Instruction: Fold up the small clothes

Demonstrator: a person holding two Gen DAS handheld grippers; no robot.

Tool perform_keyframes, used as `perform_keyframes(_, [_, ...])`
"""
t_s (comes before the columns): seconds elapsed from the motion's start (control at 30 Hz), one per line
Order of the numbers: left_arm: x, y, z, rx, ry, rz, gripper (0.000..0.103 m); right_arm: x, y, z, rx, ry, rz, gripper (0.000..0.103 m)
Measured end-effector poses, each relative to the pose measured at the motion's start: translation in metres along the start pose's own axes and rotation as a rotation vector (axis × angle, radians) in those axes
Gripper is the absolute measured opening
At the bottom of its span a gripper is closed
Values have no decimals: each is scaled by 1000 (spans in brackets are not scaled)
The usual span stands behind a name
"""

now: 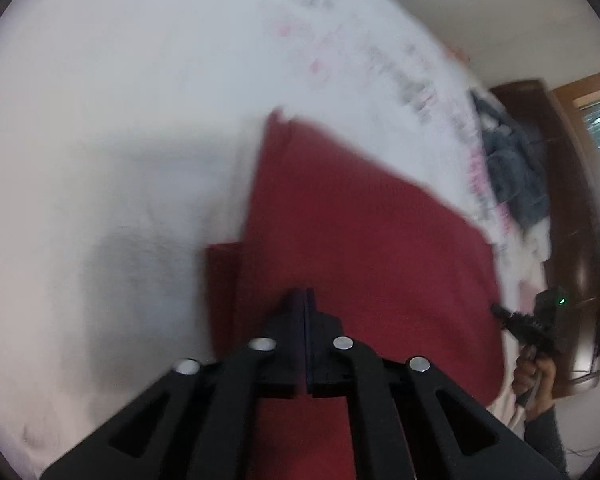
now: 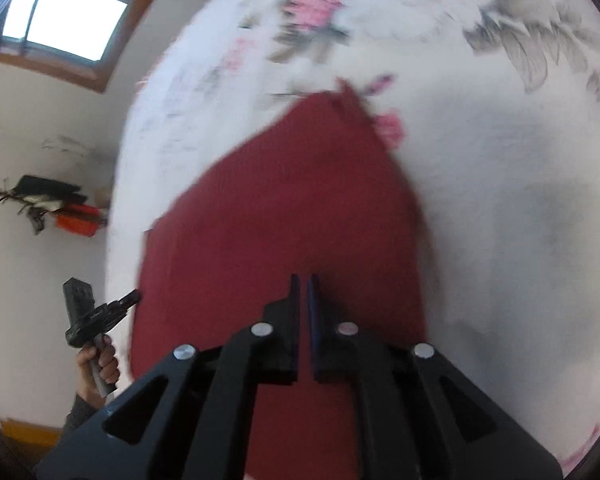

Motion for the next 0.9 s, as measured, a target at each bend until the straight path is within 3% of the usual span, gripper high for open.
perform_keyframes(0.1, [25,-44,36,-98,16,164,6,4,22,40,71,45,-53,5])
perform_keyframes(0.13, [25,-48,49,-114,38,181,6,0,23,47,87,67,-52,5])
perform_keyframes(0.2, [12,-41,75,-108,100,157,8,-19,16,74,105,109,-5,0])
perform_keyframes(0.23, [0,-23,87,-94,138,94,2,-24,8,78,100,112,8,0])
perform_keyframes(0.33, [2,-7,90,-24,120,104,1,-11,-4,70,2,84,-18,0])
perform_keyframes(0.37, [11,-14,88,-36,100,101,3,-4,3,71,11,79,-31,5])
perform_keyframes(0.5, [24,-74,120,-158,131,216,10,4,41,107,110,124,-87,5])
perform_keyframes(0.57, [10,-82,138,-196,171,202,12,-13,42,126,133,158,-43,5])
perform_keyframes(0.63, [-9,-70,150,-196,192,124,14,-23,27,130,112,150,12,0])
perform_keyframes(0.7, [-17,-53,155,-165,206,92,3,-20,7,129,32,127,0,0])
perform_keyframes(0.83, [3,-38,157,-110,182,111,6,13,-17,120,-25,67,50,0])
perform_keyframes(0.9, [25,-27,159,-91,152,104,13,37,-19,115,-2,8,154,0])
Point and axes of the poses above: each gripper's, at about its wrist camera, not at the fingertips, and x roughly against the way its jaws point, y to its left, z to its underside, the point moved 7 cm from there along -x, roughly the way its jaws point, and after that the axes turned 8 degrees about z, right-handed, at the moved point
